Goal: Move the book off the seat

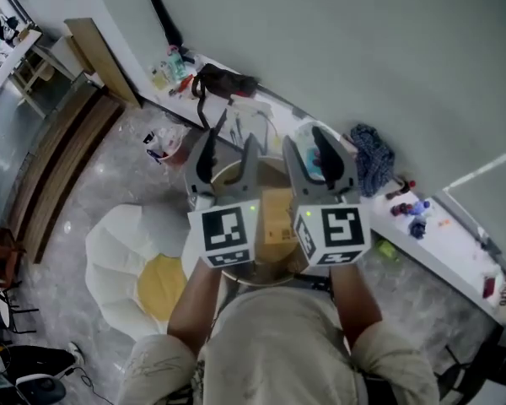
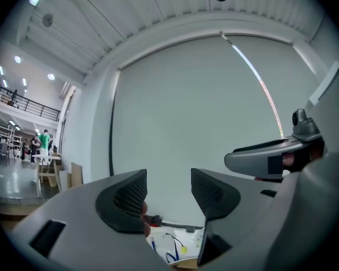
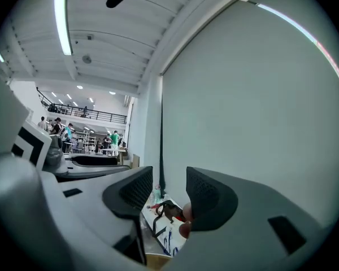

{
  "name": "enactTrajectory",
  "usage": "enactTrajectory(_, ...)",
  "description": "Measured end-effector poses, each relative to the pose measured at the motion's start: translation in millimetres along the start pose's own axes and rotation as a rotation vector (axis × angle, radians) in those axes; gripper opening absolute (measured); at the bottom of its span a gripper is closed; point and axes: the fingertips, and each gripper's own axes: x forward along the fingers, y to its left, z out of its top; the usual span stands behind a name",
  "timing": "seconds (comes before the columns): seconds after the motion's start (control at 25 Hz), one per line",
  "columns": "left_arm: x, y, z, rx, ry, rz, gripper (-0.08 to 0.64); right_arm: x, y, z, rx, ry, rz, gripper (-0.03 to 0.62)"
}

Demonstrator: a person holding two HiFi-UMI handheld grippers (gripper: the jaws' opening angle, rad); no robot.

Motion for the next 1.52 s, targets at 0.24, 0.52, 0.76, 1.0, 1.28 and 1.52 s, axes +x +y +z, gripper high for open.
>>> enactTrajectory(0.24, -16, -12, 22, -0.032, -0.079, -0.009, 0.243, -16, -1, 22, -0.023, -0.081, -0.051, 0.121)
enactTrajectory(0.52, -27, -20, 22, -0.040, -0.086, -0.014, 0.003, -25, -6, 25, -0.035, -0.086, -0.109, 0.003)
enactTrajectory(0.76, -27, -18, 20, -0.047, -0.083, -0.005, 0.002, -24, -5, 21, -0.047, -0.081, -0.107, 0.003)
enactTrajectory(1.0, -30, -13, 15, -0.063, -0.080, 0.014, 0.002, -24, -4, 15, -0.053, -0.067, -0.110, 0.003)
enactTrajectory(1.28, -34, -11, 12, -0.058, -0.073, 0.031, 0.002, -28, -6, 13, -0.052, -0.071, -0.112, 0.003)
enactTrajectory(1.52, -38, -18, 13, -0.050, -0.082, 0.033, 0.002, -35, -9, 13, -0.052, -0.071, -0.114, 0.003)
